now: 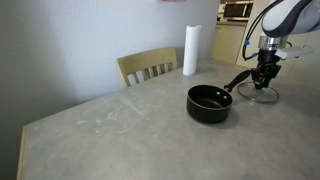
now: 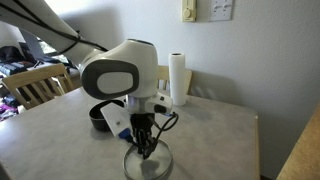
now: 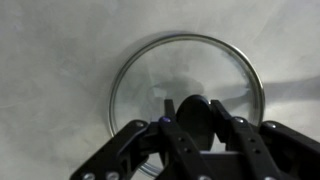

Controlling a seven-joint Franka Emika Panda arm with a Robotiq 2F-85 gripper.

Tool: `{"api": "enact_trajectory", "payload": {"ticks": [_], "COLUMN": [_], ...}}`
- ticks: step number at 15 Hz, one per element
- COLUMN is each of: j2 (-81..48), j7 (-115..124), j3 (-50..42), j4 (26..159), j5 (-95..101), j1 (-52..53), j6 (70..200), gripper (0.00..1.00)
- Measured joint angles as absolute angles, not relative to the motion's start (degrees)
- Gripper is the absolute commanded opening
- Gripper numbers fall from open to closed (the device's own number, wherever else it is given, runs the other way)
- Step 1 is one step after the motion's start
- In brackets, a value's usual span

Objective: Uncover the pot and put the lid on the table

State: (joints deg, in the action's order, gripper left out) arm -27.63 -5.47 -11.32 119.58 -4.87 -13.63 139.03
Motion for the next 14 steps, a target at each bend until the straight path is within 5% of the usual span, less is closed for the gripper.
{"api": "enact_trajectory", "payload": {"ticks": [10,12,14], "j2": [-28.0,-28.0,-28.0], "j7": [-3.7,-3.7,-3.8], "j3": [-11.1,-10.8,-10.6], "j4": [119.6,119.5,119.5], "j5": [-5.7,-6.6,-7.0], "j1": [-13.9,-14.4,-14.8], "j6": [141.9,141.1,140.8], "gripper": [0.14,0.59,0.71]}}
